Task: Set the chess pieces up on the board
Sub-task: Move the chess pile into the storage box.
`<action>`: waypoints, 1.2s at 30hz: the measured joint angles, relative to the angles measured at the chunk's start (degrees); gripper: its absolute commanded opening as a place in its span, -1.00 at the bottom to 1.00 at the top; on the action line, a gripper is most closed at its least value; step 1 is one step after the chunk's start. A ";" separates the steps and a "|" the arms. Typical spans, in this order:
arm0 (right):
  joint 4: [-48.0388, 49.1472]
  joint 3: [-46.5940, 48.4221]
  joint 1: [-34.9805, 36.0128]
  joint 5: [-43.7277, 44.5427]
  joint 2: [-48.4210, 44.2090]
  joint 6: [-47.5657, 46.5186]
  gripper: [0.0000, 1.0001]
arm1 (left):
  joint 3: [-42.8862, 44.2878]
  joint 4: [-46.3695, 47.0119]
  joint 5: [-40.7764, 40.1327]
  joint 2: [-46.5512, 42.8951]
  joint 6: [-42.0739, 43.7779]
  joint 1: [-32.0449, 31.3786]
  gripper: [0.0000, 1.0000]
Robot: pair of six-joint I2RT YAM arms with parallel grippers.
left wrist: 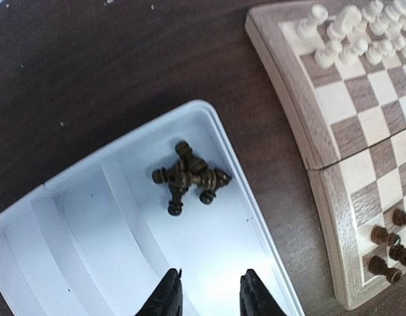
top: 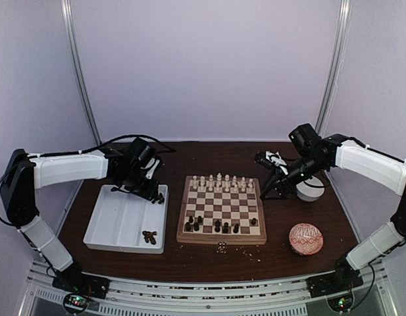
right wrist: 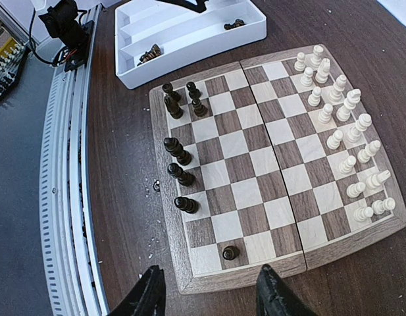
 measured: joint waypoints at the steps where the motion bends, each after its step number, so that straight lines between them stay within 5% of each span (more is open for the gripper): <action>1: 0.00 0.00 0.00 0.00 0.02 -0.04 -0.05 | -0.76 -0.22 0.07 0.11 -0.44 -0.15 -0.31; 27: -0.55 0.00 0.00 -0.55 2.14 -0.55 -0.05 | 4.50 9.38 -0.50 16.13 -11.72 5.60 -0.19; 36: -1.40 0.00 -0.02 -1.01 3.37 -0.98 -0.05 | 5.97 11.10 0.76 19.21 -12.46 5.77 -0.32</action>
